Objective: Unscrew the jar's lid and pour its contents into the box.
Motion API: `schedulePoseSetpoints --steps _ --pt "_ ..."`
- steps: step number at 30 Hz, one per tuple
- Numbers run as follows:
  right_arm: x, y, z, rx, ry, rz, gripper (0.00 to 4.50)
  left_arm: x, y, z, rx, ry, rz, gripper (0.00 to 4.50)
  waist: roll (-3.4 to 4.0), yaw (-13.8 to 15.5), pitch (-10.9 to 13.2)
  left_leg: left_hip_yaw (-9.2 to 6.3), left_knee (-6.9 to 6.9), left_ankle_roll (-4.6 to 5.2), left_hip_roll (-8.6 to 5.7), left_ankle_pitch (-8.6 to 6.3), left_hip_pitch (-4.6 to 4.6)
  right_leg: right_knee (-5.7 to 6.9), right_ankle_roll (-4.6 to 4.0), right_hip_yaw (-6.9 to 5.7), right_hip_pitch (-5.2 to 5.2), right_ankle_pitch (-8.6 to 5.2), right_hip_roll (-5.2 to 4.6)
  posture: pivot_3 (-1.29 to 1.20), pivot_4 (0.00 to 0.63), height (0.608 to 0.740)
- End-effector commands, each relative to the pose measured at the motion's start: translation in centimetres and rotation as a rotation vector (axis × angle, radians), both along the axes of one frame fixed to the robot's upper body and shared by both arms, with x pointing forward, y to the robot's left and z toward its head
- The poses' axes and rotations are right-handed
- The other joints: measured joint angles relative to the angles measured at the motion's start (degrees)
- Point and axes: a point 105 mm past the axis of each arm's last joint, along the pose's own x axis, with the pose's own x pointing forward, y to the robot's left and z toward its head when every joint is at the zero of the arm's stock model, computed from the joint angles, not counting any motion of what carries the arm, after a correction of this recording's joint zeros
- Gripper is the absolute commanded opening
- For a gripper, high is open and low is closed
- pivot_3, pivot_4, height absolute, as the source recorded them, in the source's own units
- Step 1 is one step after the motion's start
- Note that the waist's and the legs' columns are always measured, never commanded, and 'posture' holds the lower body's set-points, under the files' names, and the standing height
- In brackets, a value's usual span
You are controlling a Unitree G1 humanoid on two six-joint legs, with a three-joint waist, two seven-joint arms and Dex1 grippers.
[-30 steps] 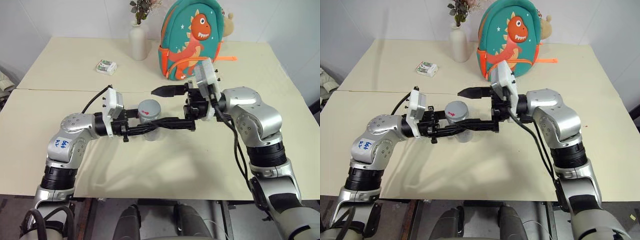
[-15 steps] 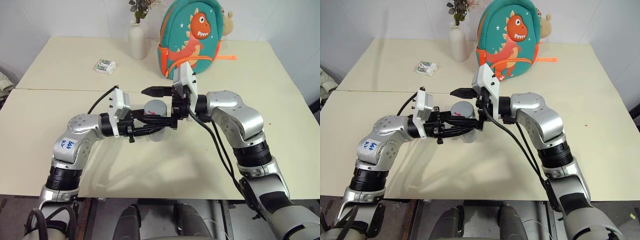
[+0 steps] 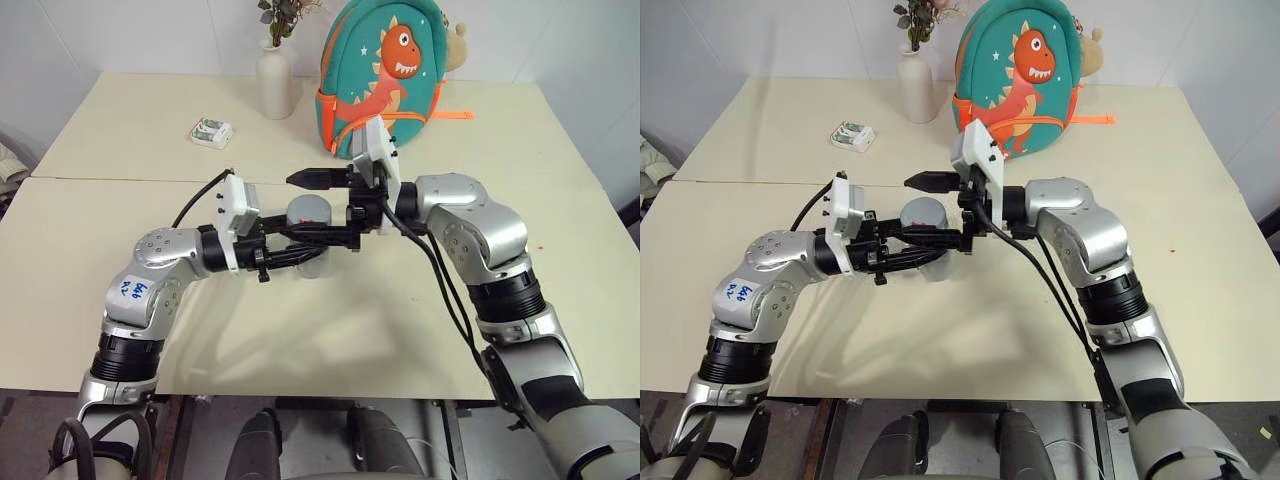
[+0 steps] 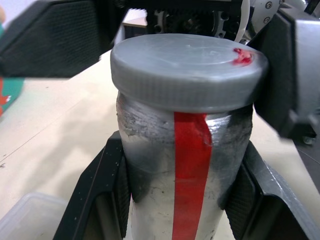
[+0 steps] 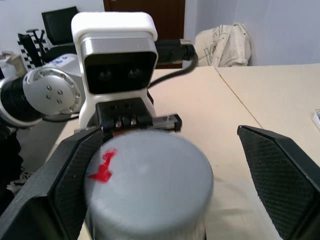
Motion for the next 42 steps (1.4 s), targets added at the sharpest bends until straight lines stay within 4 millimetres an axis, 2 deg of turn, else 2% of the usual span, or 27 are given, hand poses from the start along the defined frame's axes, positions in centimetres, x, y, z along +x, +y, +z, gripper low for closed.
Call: schedulePoseSetpoints --steps 1,10,17,22,26,31,42 --pt "2.5 -4.0 1.5 0.036 -0.03 -0.175 4.48 -1.3 -0.3 1.0 -0.015 -0.061 -0.069 2.01 0.0 0.0 0.0 0.0 0.0 0.0 0.0 0.0 0.0 -0.01 0.0 0.0 0.0 0.0 0.0 0.0 0.15 0.74" --pt "3.2 -6.5 1.3 0.025 -0.02 -0.224 4.48 -1.1 -0.1 1.1 -0.017 -0.069 -0.066 2.01 0.0 0.08 0.0 0.0 0.0 0.0 0.0 0.0 0.0 0.0 0.0 0.0 0.0 0.0 0.0 0.0 0.15 0.74" --pt "1.2 -7.8 1.3 0.008 0.015 -0.113 4.48 -0.6 0.9 1.3 0.003 -0.081 -0.043 2.01 0.01 -0.29 0.0 0.03 -0.01 0.0 -0.01 0.0 0.0 -0.06 0.0 0.04 0.0 0.0 0.01 0.0 0.15 0.74" --pt "-0.8 -6.1 2.0 0.03 0.025 0.018 4.48 -0.6 0.7 1.2 0.003 -0.08 -0.047 2.01 0.03 -0.64 0.01 0.04 -0.01 -0.01 0.02 0.01 0.01 0.05 0.0 0.08 -0.04 0.0 0.06 0.0 0.15 0.74" --pt "-1.7 -4.2 2.1 0.046 0.022 0.057 4.48 -0.7 0.4 1.0 0.002 -0.074 -0.058 2.01 0.02 -0.5 0.01 0.02 0.03 -0.03 0.02 0.03 0.01 0.09 0.0 0.08 -0.02 0.0 0.06 0.0 0.15 0.74" --pt "-1.8 -1.7 1.8 0.037 0.024 0.038 4.48 -0.7 0.3 1.0 0.002 -0.073 -0.061 2.01 0.02 -0.36 0.01 0.0 0.04 -0.05 0.02 0.06 0.01 0.16 0.0 0.08 -0.03 0.0 0.06 0.0 0.15 0.74" --pt "-2.5 0.7 1.9 0.033 0.02 0.072 4.48 -0.7 0.4 1.0 0.005 -0.072 -0.057 2.01 0.03 0.02 0.01 -0.02 0.04 -0.03 0.02 0.07 0.02 0.2 -0.01 0.08 -0.05 0.0 0.07 0.0 0.15 0.74"
